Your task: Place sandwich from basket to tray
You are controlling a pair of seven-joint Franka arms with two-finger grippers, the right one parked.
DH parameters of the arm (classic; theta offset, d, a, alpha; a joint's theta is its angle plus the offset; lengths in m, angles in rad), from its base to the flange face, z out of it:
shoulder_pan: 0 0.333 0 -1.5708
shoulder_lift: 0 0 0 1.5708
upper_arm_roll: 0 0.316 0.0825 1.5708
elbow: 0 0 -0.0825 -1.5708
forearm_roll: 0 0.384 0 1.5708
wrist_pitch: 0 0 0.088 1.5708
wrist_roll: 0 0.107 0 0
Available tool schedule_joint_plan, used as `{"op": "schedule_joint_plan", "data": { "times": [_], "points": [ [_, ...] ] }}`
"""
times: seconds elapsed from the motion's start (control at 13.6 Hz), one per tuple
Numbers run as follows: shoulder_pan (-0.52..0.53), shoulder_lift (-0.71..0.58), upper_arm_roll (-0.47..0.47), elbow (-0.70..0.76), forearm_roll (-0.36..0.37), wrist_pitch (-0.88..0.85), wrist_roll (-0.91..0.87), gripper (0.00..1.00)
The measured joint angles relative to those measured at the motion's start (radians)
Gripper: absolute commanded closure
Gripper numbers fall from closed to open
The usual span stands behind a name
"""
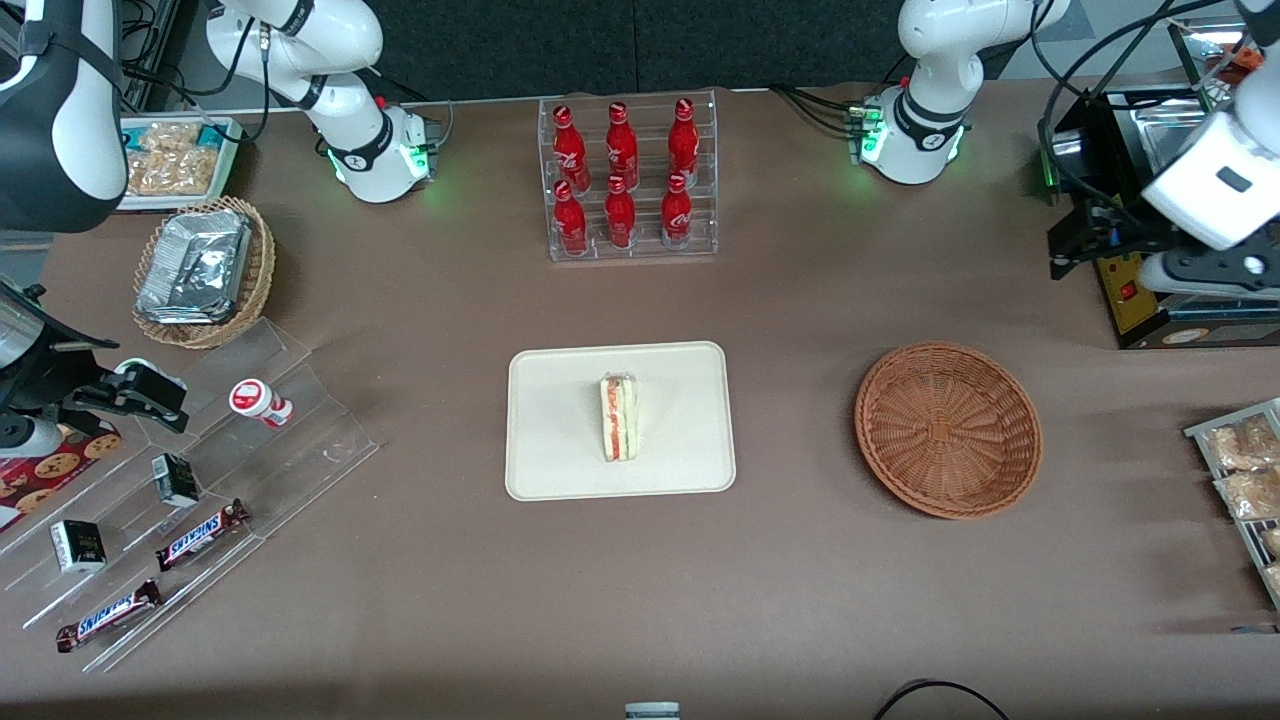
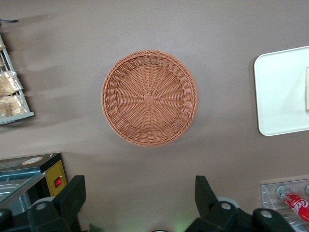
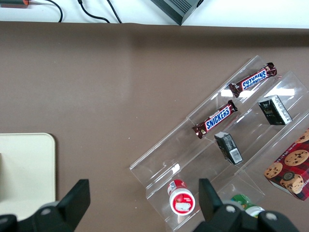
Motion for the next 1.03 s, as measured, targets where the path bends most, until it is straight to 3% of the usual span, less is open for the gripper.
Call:
{"op": "schedule_joint_plan", "data": {
  "times": [0.29,0.88,1.03],
  "points": [
    [-0.048,0.000,0.006,0.007,0.038,-0.003,-0.037,0.00],
    [-0.114,0.012,0.096,0.009,0.035,-0.003,-0.037,0.00],
    [-0.129,0.018,0.120,0.009,0.003,-0.003,-0.037,0.00]
  ]
}}
